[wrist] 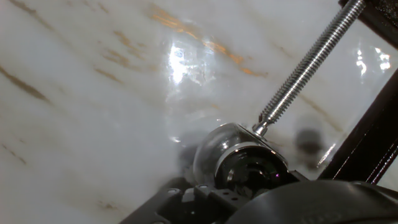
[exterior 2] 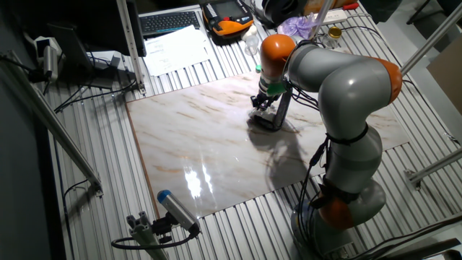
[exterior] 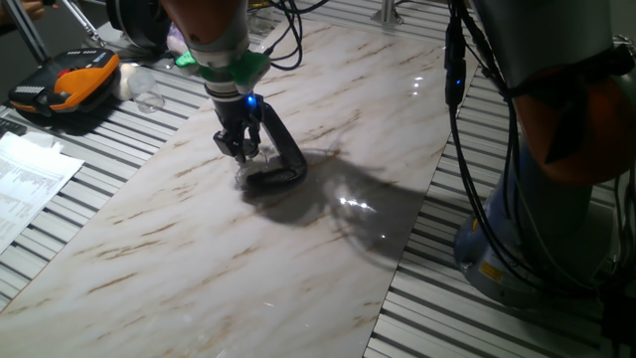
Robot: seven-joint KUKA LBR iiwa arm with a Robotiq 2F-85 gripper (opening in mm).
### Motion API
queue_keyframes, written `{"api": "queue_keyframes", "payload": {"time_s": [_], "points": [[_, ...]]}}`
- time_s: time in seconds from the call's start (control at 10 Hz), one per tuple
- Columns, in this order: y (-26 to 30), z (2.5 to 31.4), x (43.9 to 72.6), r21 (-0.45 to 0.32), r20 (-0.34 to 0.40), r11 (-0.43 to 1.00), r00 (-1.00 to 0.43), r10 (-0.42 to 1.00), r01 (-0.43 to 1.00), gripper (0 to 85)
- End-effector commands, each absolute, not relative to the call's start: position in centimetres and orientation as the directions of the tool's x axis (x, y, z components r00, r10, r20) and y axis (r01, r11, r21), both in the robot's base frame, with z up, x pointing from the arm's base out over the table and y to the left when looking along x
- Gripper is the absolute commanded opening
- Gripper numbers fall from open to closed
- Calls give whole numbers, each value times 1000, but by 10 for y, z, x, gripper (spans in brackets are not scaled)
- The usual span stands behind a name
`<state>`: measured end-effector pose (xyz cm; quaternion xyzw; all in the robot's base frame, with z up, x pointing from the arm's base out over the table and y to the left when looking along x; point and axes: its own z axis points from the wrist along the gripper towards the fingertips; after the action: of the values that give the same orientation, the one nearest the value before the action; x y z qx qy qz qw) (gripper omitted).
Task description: Screw the lid onto the jar
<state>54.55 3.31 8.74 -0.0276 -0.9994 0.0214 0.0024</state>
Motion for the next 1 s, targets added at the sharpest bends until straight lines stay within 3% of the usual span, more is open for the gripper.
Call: {"api": "queue_keyframes", "payload": {"time_s": [0.0,0.9], "points": [[33,88,545,-46,3,994,-995,96,96,340],[35,87,545,-52,-13,953,-954,299,299,340]]}}
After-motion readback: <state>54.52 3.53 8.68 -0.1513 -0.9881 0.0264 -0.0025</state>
